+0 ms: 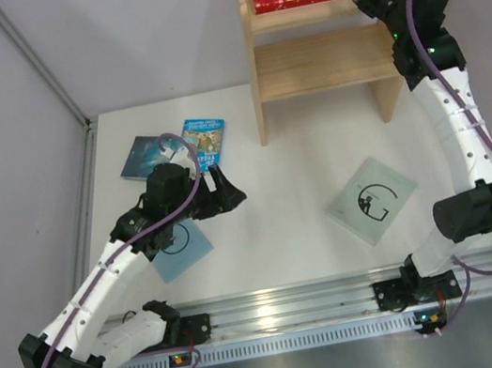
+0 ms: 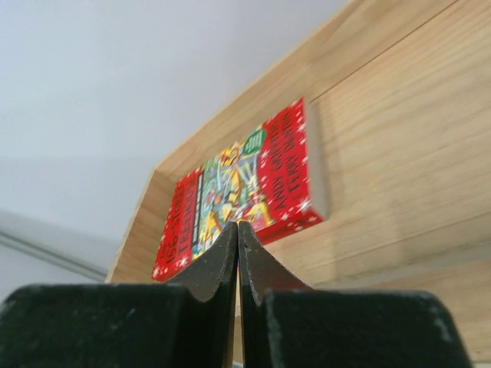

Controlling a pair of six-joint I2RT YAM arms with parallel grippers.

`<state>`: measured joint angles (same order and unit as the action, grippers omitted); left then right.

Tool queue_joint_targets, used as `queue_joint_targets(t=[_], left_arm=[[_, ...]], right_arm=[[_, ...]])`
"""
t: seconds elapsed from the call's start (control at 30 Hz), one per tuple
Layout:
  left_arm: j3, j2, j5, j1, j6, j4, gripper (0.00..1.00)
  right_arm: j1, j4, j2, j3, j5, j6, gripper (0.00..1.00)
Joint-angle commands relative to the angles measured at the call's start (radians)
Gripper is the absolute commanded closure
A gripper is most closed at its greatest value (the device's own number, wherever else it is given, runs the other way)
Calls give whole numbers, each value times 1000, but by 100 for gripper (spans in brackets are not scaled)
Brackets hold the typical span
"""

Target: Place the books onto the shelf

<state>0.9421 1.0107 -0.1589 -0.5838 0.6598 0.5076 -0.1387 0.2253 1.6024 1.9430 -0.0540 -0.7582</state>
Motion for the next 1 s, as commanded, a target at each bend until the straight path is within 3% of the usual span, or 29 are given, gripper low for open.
queue_joint_targets(t=[0.0,0.43,0.97], left_arm=[[12,-26,16,2,-20,-44,15],[12,-32,42,4,-42,-31,15],[11,-37,53,2,-52,-32,14]], right_arm=[[54,9,-19,0,-15,34,100],[88,72,149,146,40,48,100],[21,66,261,240,132,11,100]])
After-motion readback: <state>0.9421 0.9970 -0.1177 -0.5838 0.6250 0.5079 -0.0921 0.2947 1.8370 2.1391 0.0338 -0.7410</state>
